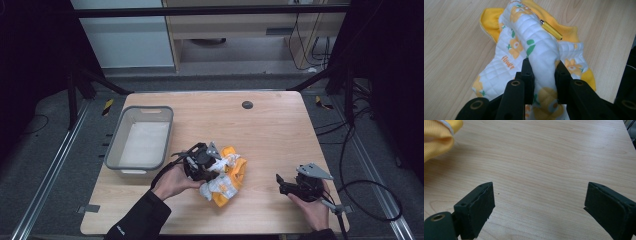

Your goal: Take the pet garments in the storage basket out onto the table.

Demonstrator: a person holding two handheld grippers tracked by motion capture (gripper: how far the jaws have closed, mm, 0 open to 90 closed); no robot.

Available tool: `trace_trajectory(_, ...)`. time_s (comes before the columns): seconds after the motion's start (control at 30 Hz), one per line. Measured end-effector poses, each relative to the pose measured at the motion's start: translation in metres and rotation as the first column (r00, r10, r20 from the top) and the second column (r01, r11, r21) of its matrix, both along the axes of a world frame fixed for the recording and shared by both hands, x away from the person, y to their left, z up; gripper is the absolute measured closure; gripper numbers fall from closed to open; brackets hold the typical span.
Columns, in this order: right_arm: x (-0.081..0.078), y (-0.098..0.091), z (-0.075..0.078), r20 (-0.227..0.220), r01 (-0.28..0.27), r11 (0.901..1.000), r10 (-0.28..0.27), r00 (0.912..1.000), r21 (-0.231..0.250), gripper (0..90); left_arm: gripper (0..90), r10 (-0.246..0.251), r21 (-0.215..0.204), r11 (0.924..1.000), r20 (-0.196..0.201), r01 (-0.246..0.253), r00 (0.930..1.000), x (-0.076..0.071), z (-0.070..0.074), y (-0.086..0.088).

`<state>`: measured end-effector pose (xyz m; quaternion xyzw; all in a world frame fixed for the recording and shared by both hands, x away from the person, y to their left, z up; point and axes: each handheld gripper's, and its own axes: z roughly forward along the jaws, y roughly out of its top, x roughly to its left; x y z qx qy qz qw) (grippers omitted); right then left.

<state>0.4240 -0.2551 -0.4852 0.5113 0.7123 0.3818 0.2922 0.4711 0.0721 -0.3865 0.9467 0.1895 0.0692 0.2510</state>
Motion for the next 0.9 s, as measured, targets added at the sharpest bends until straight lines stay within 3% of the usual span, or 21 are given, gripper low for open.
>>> trace_trajectory(0.9,0.0,0.0,-0.001,-0.002,-0.004,1.0,0.004,1.0,-0.006,9.1,68.5,-0.039,0.01,0.9992,-0.016,0.039,0.9991,-0.004,-0.037,-0.015)
